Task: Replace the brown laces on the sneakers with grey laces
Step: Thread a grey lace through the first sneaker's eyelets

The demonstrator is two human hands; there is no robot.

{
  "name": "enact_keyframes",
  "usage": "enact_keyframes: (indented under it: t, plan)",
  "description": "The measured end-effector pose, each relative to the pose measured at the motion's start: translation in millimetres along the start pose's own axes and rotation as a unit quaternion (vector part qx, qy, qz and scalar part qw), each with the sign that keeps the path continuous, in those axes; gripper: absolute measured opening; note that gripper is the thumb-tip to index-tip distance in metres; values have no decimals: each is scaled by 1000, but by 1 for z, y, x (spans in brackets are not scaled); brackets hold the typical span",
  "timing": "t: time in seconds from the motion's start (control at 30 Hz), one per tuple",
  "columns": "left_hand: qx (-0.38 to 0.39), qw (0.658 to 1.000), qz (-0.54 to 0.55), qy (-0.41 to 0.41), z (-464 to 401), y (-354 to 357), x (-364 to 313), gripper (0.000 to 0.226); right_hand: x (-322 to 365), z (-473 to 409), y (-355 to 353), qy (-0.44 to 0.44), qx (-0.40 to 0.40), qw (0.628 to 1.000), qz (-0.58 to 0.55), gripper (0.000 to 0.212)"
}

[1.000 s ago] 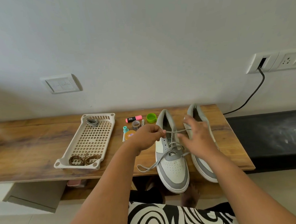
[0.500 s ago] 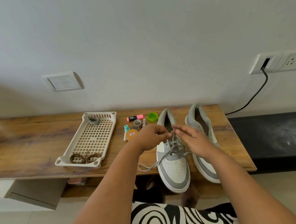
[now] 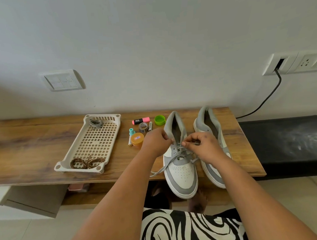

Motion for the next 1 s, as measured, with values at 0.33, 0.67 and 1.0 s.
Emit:
enact_keyframes:
  t: [0.33, 0.67, 1.0]
  plan:
    - [32, 991, -63, -114, 0, 12, 24, 95, -4, 0, 3, -5, -22, 998, 53, 9]
    - [71, 991, -3, -113, 0, 30, 19, 62, 1, 2, 7, -15, -48, 996, 67, 7]
    - [70, 962, 216, -152, 6, 32, 24, 32, 9, -4, 40, -74, -20, 993, 84, 9]
Point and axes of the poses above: each hand's wrist, its own z-axis away from the middle knuckle, its own y-axis out of the palm, x = y × z, the point moved 10 cm from there along -z, towards the middle knuckle, and after that the axes turned 8 degrees about y, right-handed, at the moved point
